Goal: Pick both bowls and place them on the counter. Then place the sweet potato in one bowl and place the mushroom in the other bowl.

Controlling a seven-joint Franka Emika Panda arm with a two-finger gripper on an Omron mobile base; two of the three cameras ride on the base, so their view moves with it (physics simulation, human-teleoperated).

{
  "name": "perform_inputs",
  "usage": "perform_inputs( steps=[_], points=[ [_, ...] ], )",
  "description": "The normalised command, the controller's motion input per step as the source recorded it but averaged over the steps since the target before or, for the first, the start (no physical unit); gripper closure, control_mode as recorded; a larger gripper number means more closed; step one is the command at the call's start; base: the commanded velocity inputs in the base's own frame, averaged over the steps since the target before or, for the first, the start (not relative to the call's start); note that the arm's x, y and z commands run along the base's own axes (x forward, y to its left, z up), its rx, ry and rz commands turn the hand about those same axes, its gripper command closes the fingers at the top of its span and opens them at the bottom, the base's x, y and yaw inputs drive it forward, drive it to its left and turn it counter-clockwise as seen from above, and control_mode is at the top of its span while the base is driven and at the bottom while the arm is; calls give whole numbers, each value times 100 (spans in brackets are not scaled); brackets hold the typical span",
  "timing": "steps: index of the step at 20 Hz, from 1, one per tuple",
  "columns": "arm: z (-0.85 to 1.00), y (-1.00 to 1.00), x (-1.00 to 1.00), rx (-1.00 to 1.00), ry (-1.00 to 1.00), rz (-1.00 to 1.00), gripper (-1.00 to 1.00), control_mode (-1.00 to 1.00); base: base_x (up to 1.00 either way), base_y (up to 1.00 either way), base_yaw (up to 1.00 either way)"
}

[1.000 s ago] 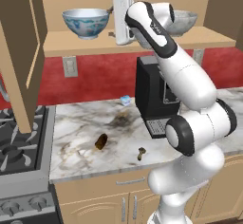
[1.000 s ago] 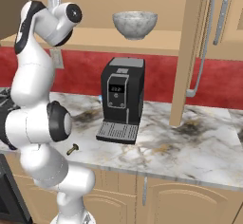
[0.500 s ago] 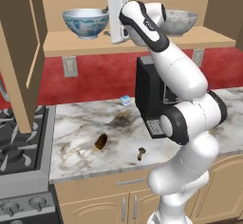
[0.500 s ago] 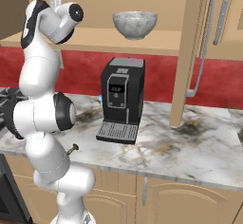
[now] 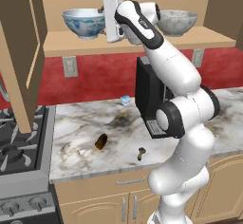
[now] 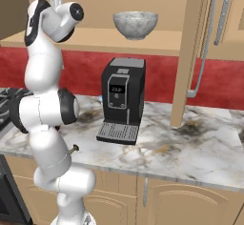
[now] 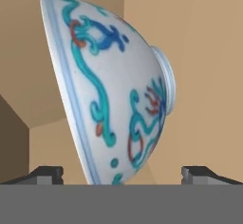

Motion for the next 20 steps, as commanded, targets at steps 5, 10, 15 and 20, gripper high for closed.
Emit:
perform_inputs(
  steps=[5, 10, 15, 20],
  points=[
    [0, 14, 22, 0, 0, 0, -100, -100, 0, 0, 0],
    [0, 10, 23, 0, 0, 0, -100, -100, 0, 0, 0],
    [-2, 3, 14, 0, 0, 0, -100, -100, 0, 0, 0],
    [-9, 6, 2, -1, 1, 0, 100, -100, 0, 0, 0]
  ],
)
